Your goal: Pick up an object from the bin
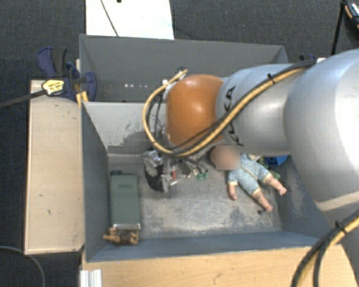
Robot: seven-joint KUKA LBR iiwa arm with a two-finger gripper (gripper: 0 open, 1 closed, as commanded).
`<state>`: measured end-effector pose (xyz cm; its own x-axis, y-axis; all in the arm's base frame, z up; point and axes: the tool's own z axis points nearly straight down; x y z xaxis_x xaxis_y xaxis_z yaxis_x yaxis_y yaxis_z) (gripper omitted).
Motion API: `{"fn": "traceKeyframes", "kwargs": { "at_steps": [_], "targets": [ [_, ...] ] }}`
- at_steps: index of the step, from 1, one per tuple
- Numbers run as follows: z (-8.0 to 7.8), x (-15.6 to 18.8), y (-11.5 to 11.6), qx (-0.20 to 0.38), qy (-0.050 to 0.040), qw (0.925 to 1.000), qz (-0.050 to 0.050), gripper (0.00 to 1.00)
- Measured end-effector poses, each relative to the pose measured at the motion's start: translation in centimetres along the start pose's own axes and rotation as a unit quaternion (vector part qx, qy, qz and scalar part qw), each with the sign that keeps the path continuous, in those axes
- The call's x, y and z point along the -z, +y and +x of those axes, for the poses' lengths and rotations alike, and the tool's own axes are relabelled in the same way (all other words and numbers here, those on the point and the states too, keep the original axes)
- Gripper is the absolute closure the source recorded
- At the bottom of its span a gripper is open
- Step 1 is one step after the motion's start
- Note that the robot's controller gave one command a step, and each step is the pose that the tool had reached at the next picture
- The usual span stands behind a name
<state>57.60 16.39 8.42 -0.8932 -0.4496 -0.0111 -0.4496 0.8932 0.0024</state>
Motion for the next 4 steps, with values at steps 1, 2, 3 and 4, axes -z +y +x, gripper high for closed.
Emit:
{"fn": "traceKeyframes", "kwargs": {
  "at_steps": [1,2,3,4],
  "targets": [
    [0.0,0.0,0.0,-0.001,0.0002,1.0000,0.000,1.00],
    [0.1,6.4,0.3,0.002,0.0059,1.0000,0.001,0.00],
    [-0.4,13.2,0.7,0.005,0.0045,1.0000,0.001,0.00],
    [2.3,8.8,-2.7,0.042,0.0000,0.9991,0.002,0.00]
  ]
}}
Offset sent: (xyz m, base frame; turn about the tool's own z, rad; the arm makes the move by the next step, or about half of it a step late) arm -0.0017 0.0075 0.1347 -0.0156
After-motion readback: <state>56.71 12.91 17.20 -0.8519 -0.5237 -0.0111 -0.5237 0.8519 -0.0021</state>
